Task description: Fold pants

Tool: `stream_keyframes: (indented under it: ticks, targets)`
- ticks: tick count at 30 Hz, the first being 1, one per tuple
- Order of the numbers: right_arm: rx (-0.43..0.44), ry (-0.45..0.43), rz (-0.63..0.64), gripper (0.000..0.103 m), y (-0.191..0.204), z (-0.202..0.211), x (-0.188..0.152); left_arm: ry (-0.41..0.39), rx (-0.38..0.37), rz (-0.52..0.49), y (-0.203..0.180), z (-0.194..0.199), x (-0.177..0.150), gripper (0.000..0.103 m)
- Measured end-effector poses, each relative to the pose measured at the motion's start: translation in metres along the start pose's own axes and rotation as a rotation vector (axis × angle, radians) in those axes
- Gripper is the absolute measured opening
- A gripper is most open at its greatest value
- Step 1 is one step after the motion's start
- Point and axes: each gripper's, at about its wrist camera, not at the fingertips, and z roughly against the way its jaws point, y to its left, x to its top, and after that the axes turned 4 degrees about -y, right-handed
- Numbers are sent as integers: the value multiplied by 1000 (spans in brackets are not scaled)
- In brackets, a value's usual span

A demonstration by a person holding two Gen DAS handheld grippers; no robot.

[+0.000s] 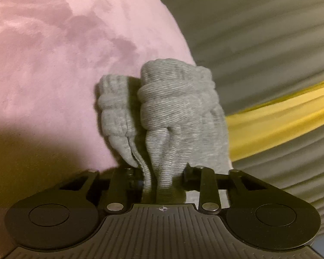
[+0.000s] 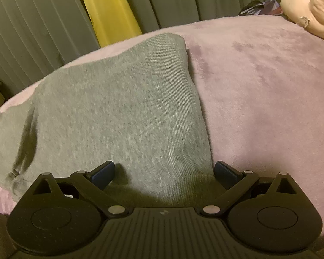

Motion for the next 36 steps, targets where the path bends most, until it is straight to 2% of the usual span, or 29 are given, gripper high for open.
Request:
stream_keyframes:
  ticks: [2, 3, 4, 6, 8, 9, 12, 14, 16, 19, 21, 24, 29, 33, 36]
  targets:
    - [0, -44, -2, 91, 0, 7, 2, -15, -8, -39, -4, 6, -1, 24]
    - [-17, -73, 1, 83, 2, 13, 2, -29, -14, -69, -7, 11, -2, 22]
    - [-31, -103, 11, 68, 5, 18, 2, -43, -23, -101, -12, 16, -3, 21]
    - [-64, -158, 55, 48, 18, 26, 0, -64, -42, -165, -22, 24, -4, 21]
    - [-42, -198, 103, 45, 36, 28, -2, -82, -56, -216, -34, 32, -6, 21]
    - [-5, -203, 127, 40, 49, 27, -3, -88, -68, -234, -41, 36, -6, 21]
    - [113, -186, 176, 40, 87, 16, -6, -100, -90, -272, -55, 45, -8, 21]
    - [162, -161, 224, 39, 113, 0, -9, -104, -91, -292, -63, 43, -8, 20]
    - [181, -145, 248, 28, 136, -18, -13, -107, -99, -309, -67, 46, -9, 20]
    - [252, -61, 267, 26, 160, -45, -14, -110, -106, -333, -71, 52, -14, 20]
    - [295, -63, 306, 24, 171, -45, -17, -114, -111, -357, -75, 56, -17, 20]
    - [341, -47, 196, 24, 149, -38, -7, -118, -115, -413, -83, 64, -22, 20]
    - [226, -109, 137, 25, 87, -6, -2, -155, -135, -573, -115, 77, -41, 19]
    - [159, -123, 60, 32, 41, 19, -4, -188, -180, -806, -161, 91, -79, 19]
    - [139, -155, -24, 37, 17, 35, -5, -146, -270, -979, -197, 98, -127, 19]
